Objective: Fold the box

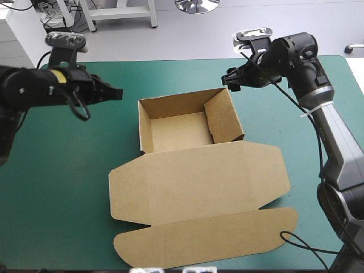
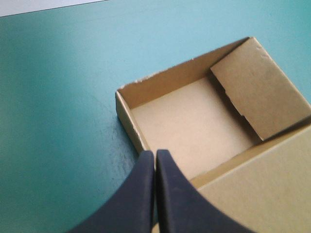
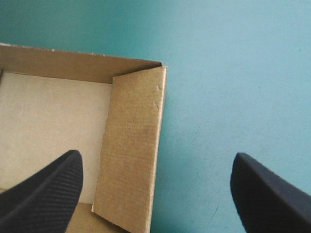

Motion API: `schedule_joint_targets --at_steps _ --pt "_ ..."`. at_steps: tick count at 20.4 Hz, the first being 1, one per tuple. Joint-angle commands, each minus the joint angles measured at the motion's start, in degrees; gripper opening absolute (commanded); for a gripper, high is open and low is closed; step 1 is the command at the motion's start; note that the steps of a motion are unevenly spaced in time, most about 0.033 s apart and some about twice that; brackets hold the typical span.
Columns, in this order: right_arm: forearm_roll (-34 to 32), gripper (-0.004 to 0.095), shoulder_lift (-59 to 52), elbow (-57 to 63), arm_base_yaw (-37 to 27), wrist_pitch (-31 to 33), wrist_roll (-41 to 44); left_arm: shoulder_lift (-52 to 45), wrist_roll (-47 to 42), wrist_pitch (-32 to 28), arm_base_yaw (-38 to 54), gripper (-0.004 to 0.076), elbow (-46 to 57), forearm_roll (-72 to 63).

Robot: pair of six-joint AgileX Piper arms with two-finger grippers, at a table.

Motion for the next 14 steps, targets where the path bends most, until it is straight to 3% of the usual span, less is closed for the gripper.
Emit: schedule_joint_targets --at_steps 1,9,14 --pt "-0.3 0.0769 -3.2 1.6 -0.3 0.6 -1.2 -10.4 1.9 -0.5 -0.1 -0.0008 7.3 -0.4" --pt "2.8 0.0769 3.2 6.5 -0.3 0.6 -2.4 -35.3 6.8 -19.3 -0.1 -0.0008 43.9 -0.3" --pt "3.5 0.0769 5.5 9.3 -0.2 0.6 -3.6 -45.9 6.8 -24.0 -0.1 -0.0010 58.7 -0.6"
